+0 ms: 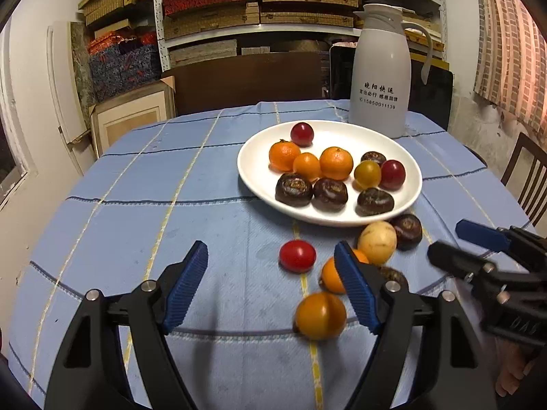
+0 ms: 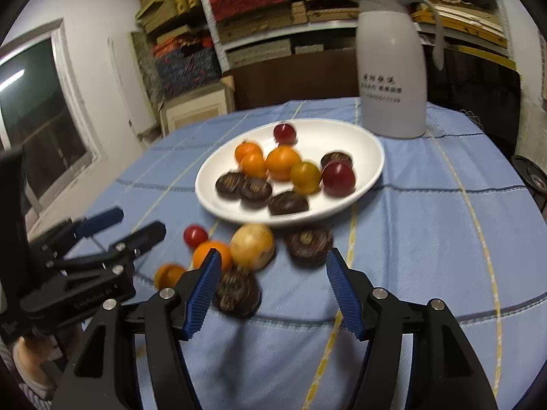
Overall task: Organize fruits
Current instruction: 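Withdraw both open tools from the plate, then grasp a yellow-orange citrus with the left tool while the right tool grasps a water chestnut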
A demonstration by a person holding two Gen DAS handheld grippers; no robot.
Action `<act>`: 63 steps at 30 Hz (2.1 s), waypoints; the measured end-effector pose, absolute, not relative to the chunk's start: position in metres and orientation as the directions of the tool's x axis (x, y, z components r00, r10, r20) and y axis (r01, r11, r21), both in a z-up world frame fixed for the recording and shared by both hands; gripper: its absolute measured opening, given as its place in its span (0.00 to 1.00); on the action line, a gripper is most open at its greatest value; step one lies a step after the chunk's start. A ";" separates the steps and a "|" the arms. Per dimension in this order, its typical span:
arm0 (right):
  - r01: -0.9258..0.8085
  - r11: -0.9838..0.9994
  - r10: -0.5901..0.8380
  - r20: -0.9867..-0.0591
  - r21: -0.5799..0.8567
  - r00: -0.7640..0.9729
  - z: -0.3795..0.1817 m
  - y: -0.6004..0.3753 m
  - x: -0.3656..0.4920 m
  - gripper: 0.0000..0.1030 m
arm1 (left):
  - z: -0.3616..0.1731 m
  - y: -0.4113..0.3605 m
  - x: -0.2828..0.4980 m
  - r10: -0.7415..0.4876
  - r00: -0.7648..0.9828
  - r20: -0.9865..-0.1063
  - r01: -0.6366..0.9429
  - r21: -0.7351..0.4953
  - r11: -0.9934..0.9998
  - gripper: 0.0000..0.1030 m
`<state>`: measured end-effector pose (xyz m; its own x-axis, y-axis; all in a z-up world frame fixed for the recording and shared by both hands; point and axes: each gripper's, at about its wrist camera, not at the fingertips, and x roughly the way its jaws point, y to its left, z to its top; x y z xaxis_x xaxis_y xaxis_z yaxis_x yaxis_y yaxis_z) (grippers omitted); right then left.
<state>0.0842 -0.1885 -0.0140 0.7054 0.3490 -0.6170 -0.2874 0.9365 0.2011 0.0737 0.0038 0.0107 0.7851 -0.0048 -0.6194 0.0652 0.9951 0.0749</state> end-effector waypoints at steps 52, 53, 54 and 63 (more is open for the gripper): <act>-0.400 0.899 0.400 -0.706 0.178 0.584 -0.036 -0.158 0.086 0.16 | -0.002 0.000 0.074 0.001 0.756 -0.655 0.096 0.113 0.989 0.81; -0.395 0.901 0.400 -0.703 0.182 0.588 -0.035 -0.160 0.086 0.13 | -0.003 -0.001 0.074 0.001 0.754 -0.657 0.098 0.115 0.988 0.81; -0.389 0.902 0.400 -0.703 0.187 0.588 -0.034 -0.163 0.086 0.12 | -0.004 -0.002 0.073 0.001 0.752 -0.660 0.102 0.117 0.988 0.81; -0.393 0.899 0.404 -0.710 0.192 0.577 -0.037 -0.164 0.087 0.15 | -0.010 -0.006 0.070 0.001 0.736 -0.677 0.126 0.139 0.982 0.81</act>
<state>0.0873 -0.1637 -0.0369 0.5768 0.4037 -0.7101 -0.3925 0.8994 0.1925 0.0699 -0.0056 -0.0102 0.7357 0.0014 -0.6773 0.1259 0.9823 0.1388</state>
